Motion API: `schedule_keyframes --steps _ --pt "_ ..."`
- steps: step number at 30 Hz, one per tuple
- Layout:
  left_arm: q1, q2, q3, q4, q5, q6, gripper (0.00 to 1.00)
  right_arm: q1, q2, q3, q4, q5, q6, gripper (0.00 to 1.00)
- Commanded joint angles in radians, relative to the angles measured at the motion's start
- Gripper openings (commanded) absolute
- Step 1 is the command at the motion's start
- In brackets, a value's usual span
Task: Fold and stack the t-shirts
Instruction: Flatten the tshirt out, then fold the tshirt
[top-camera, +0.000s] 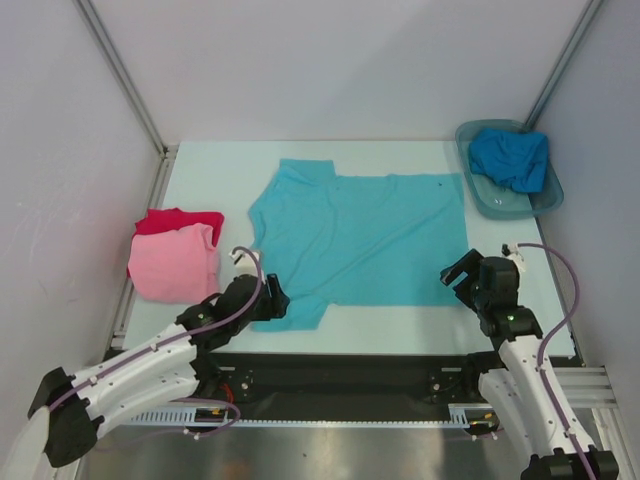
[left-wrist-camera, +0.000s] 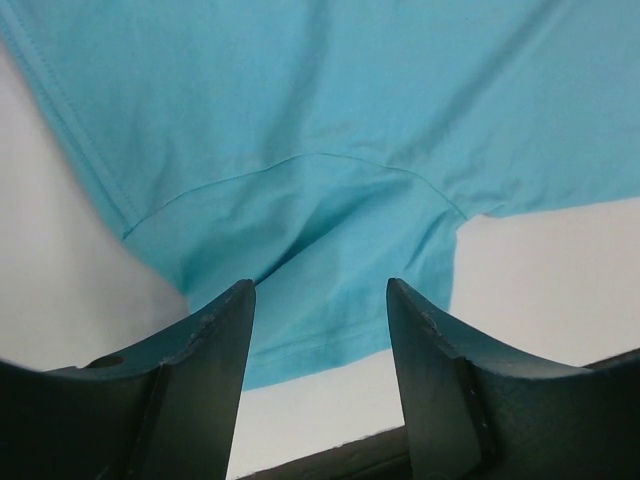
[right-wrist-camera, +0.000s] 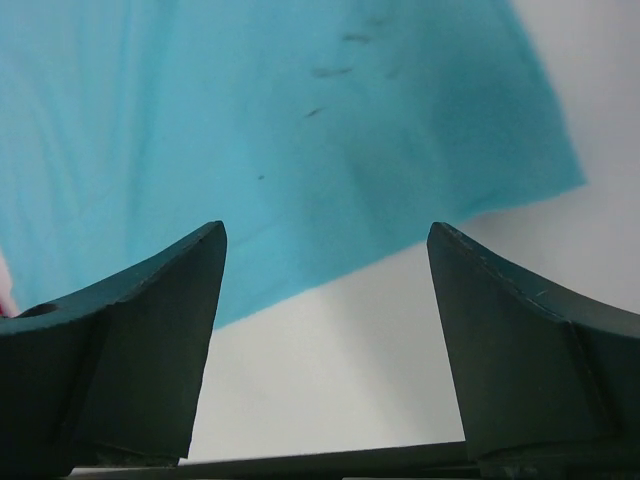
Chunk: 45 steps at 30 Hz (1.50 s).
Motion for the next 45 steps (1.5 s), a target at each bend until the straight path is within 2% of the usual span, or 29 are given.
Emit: schedule_keyframes --steps 1,5,9,13,20,28,32,38,45 --pt "-0.008 -0.034 -0.023 -0.013 -0.058 -0.037 0.61 0.004 -0.027 0.012 -0.061 0.236 0.092 0.86" --pt "-0.007 -0.115 -0.064 0.001 -0.031 -0.028 0.62 0.004 -0.064 -0.009 -0.044 0.238 0.071 0.86" --pt "-0.008 -0.193 -0.112 0.024 0.000 -0.017 0.63 0.004 -0.012 -0.040 -0.020 0.181 0.057 0.86" --pt "-0.007 -0.163 -0.107 -0.037 -0.008 -0.056 0.62 0.004 0.033 -0.083 -0.020 0.143 0.132 0.85" --pt "-0.007 -0.137 -0.107 -0.097 0.012 -0.165 0.62 0.004 -0.027 -0.114 -0.069 0.203 0.250 0.84" --pt "-0.011 -0.172 -0.043 -0.247 -0.083 -0.218 0.61 -0.022 0.016 -0.100 -0.035 0.206 0.243 0.84" --pt "-0.019 -0.180 0.000 -0.368 -0.191 -0.298 0.61 -0.045 0.025 -0.098 -0.026 0.177 0.244 0.84" --pt "-0.024 -0.077 0.014 -0.388 -0.205 -0.329 0.60 -0.083 0.021 -0.089 -0.046 0.206 0.233 0.84" --pt "-0.022 -0.066 0.003 -0.376 -0.192 -0.327 0.61 -0.197 0.094 -0.123 0.031 0.103 0.227 0.84"
